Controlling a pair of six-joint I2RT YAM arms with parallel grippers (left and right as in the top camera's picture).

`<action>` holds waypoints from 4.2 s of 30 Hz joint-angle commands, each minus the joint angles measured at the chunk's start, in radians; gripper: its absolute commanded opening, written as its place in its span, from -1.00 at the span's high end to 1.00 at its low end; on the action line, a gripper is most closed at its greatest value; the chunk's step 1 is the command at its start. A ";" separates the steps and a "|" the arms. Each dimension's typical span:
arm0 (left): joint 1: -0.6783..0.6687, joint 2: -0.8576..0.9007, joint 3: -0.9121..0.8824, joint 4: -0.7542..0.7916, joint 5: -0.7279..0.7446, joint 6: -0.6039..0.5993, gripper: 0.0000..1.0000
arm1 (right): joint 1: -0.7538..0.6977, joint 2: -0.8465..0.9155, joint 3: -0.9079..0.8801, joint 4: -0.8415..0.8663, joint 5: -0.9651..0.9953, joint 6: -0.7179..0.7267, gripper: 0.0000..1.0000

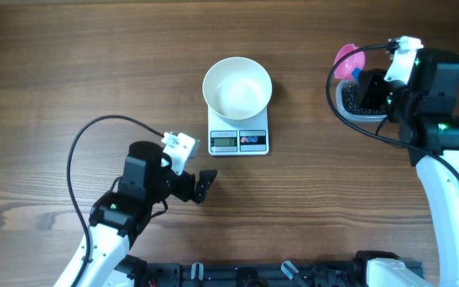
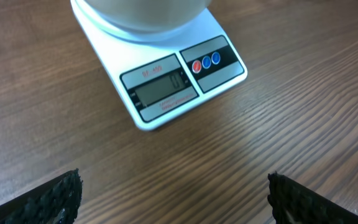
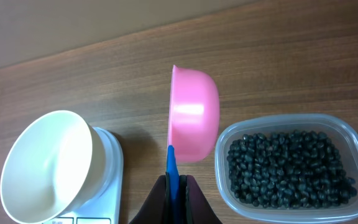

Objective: Scoop item into bowl and weigh 150g on scale
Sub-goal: 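Dip the pink scoop into the black beans with the right gripper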

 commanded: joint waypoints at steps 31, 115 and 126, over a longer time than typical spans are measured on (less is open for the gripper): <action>-0.002 0.023 0.048 0.047 -0.008 0.018 -1.00 | -0.077 -0.016 0.064 -0.151 0.027 -0.142 0.91; -0.002 0.023 0.048 0.047 -0.008 0.018 -1.00 | -0.678 0.489 0.050 -0.278 -0.871 -0.398 0.92; -0.002 0.023 0.048 0.047 -0.008 0.018 -1.00 | -0.581 0.489 0.050 -0.269 -1.201 -0.335 0.91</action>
